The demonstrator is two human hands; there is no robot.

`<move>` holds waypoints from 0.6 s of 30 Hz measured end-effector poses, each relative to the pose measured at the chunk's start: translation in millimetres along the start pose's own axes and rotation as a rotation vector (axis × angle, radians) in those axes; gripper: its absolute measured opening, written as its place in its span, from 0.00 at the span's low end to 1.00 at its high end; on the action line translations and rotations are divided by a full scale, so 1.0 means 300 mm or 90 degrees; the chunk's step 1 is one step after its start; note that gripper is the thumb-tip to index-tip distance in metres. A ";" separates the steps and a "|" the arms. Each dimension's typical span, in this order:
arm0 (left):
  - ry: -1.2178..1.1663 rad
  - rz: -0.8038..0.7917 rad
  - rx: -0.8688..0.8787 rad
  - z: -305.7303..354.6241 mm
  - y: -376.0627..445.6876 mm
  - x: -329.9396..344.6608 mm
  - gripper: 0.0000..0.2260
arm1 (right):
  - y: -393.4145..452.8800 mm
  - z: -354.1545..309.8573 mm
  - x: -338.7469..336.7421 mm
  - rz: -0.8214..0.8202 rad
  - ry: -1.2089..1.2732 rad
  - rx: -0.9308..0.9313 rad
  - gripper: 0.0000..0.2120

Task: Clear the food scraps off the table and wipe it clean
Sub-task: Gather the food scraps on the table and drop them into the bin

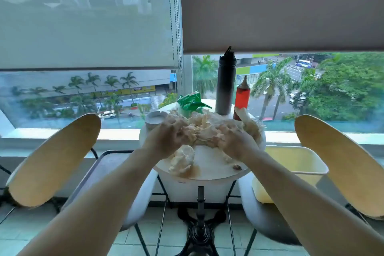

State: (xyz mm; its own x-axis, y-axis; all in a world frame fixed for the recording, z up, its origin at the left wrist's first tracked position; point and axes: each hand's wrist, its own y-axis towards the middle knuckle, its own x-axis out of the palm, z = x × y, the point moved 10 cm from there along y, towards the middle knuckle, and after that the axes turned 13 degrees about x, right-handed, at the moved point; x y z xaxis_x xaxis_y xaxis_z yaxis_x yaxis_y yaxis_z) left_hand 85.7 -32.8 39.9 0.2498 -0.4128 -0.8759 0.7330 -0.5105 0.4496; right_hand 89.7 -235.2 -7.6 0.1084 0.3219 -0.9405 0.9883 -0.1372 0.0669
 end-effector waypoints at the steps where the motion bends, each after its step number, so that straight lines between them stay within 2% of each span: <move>1: -0.019 -0.037 0.005 -0.005 0.005 0.042 0.22 | 0.013 0.006 0.016 -0.005 -0.008 0.009 0.25; 4: -0.013 -0.232 -0.035 -0.024 -0.025 0.156 0.36 | 0.042 0.019 0.052 -0.016 -0.015 0.051 0.27; 6: 0.023 -0.332 -0.062 -0.046 -0.045 0.207 0.41 | 0.063 0.011 0.075 -0.025 -0.017 0.063 0.27; 8: 0.024 -0.392 -0.078 -0.062 -0.066 0.233 0.45 | 0.078 -0.007 0.084 -0.029 -0.030 0.062 0.28; 11: 0.030 -0.417 -0.080 -0.085 -0.086 0.259 0.51 | 0.079 -0.034 0.084 -0.014 -0.044 0.067 0.31; 13: 0.065 -0.417 -0.071 -0.104 -0.092 0.283 0.46 | 0.078 -0.049 0.089 -0.001 -0.066 0.075 0.33; 15: 0.093 -0.390 -0.050 -0.107 -0.086 0.293 0.35 | 0.075 -0.069 0.094 0.007 -0.095 0.079 0.35; 18: 0.096 -0.347 -0.012 -0.089 -0.077 0.295 0.26 | 0.068 -0.099 0.113 0.013 -0.128 0.052 0.31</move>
State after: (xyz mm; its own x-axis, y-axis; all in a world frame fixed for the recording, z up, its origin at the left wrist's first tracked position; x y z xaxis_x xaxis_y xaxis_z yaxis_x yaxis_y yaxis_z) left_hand 107.5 -37.4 -52.6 -0.0812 0.0203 -0.9965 0.7925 -0.6050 -0.0770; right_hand 116.9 -199.4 -28.2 0.0965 0.1254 -0.9874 0.9731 -0.2206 0.0671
